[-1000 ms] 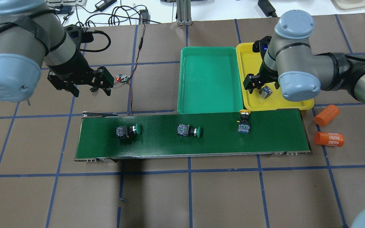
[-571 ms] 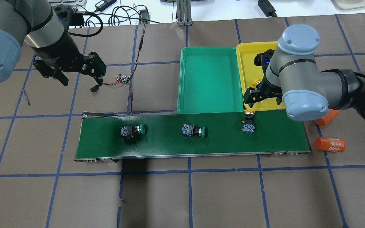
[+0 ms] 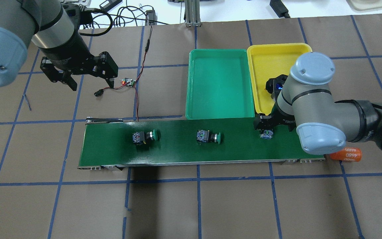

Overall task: Sort buttons by color to trays
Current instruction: 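Grasp the next yellow-capped button on the belt with the right gripper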

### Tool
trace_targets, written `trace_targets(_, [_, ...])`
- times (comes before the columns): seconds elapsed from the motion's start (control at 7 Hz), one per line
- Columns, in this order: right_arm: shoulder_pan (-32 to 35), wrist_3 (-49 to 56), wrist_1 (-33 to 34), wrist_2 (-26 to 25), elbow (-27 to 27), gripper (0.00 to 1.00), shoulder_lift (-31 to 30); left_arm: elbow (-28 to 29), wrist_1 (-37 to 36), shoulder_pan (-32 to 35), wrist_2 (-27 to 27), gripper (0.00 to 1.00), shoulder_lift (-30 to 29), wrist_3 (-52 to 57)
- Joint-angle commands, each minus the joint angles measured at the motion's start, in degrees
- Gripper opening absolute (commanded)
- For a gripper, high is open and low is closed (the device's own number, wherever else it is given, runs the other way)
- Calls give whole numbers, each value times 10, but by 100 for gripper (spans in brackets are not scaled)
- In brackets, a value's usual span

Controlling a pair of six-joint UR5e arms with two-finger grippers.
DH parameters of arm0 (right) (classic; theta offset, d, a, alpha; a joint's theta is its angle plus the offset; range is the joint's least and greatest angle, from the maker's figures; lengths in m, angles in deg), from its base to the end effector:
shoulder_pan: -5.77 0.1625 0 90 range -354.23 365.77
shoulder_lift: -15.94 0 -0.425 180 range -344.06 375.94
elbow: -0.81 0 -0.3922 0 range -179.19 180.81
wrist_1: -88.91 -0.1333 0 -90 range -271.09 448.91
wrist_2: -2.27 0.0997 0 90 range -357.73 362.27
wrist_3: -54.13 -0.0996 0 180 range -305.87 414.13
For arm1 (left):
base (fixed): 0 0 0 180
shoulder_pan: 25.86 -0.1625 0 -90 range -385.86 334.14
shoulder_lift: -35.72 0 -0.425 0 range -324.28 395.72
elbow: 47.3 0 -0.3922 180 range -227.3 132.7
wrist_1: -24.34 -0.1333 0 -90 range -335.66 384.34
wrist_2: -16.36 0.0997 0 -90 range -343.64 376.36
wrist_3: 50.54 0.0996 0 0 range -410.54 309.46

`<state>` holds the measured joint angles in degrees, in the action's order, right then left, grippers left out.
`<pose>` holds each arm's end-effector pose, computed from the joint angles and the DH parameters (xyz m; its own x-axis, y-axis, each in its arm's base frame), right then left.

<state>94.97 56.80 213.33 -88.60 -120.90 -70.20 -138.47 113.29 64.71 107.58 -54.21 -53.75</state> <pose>0.1256 -0.4471 0.2568 -0.9994 -0.0329 0.0142 -0.0326 0.9993 0.0208 -0.1361 -0.4899 0.4803 -0.9987 -0.0460 -0.0213 -0.0460 0.9989 -0.0003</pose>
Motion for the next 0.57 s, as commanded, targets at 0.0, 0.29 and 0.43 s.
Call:
trace_targets(0.0, [0, 0, -1, 1, -3, 100, 4, 3, -6, 0, 13, 100, 3, 3])
trace_targets(0.29, [0, 0, -1, -1, -2, 59, 4, 16, -1, 0, 26, 100, 3, 14])
trace_targets(0.43, [0, 0, -5, -2, -1, 27, 4, 26, 1, -5, 24, 100, -2, 14])
